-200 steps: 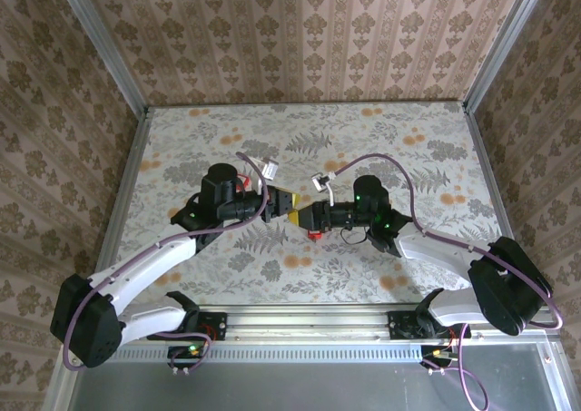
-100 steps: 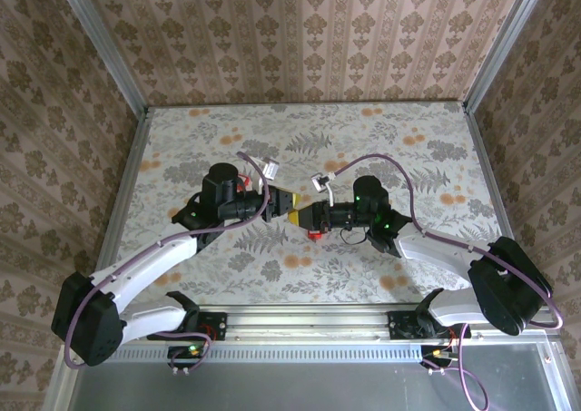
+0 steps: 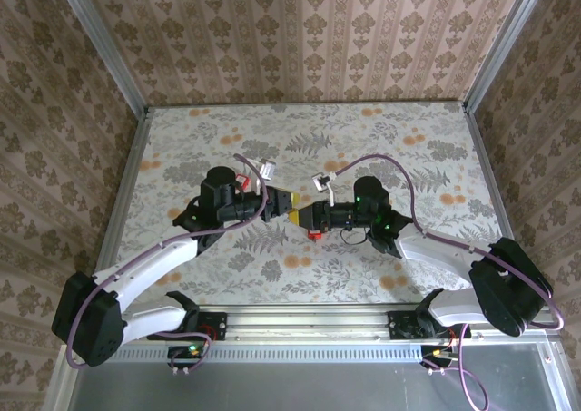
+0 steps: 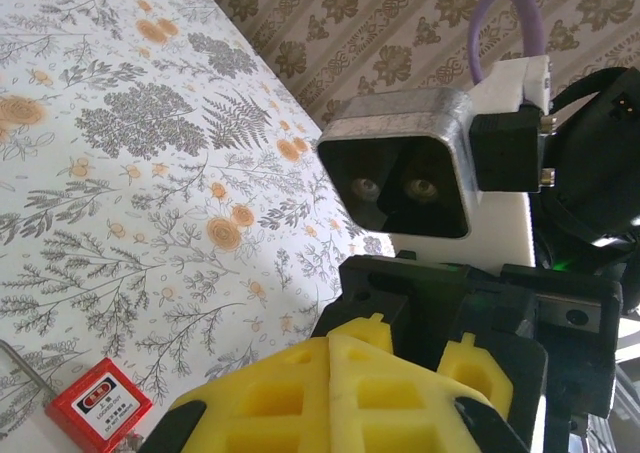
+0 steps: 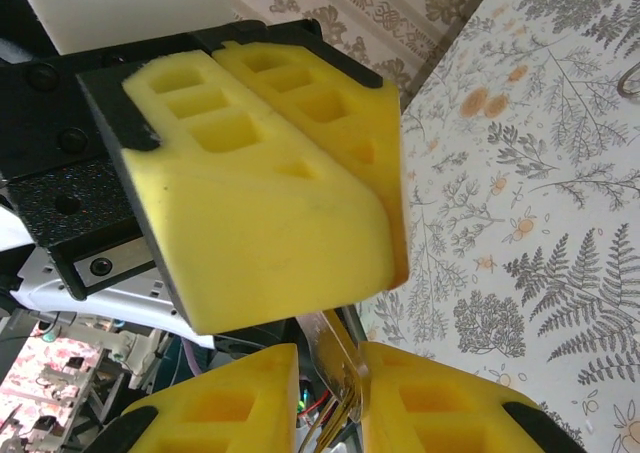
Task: Unlock with the key
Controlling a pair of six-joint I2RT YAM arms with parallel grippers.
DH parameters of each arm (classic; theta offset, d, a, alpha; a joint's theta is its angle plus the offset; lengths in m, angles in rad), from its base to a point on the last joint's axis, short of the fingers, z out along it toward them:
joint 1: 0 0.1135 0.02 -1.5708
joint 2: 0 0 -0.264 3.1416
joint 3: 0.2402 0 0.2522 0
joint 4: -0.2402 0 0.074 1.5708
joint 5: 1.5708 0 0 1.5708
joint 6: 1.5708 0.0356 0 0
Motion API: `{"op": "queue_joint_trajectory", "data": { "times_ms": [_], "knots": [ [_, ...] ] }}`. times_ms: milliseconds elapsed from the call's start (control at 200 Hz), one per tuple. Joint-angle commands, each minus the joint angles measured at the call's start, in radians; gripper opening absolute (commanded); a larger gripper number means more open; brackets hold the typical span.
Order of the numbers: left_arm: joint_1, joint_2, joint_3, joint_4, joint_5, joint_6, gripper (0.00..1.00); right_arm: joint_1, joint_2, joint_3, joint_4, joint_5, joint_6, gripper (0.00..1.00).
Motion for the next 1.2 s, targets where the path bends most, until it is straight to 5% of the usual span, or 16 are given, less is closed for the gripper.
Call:
{"op": "queue_joint_trajectory", "data": {
  "times_ms": [0,715,1085,1190],
  "knots": [
    [0.010,0.002,-0.021,0.036,0.021,-0.022,0.00,-0.003,-0.032,-0.007,0.049,0.009,0.009,0.23],
    [0.010,0.033,-0.075,0.163,0.043,-0.101,0.00,-0.011,0.014,-0.015,0.177,-0.009,0.098,0.19],
    [0.026,0.033,-0.069,0.095,-0.013,-0.078,0.00,-0.011,0.001,-0.019,0.163,-0.011,0.104,0.01],
    [0.077,0.024,-0.075,0.022,-0.090,-0.083,0.20,-0.011,-0.025,-0.027,0.151,0.014,0.102,0.00]
  ]
}}
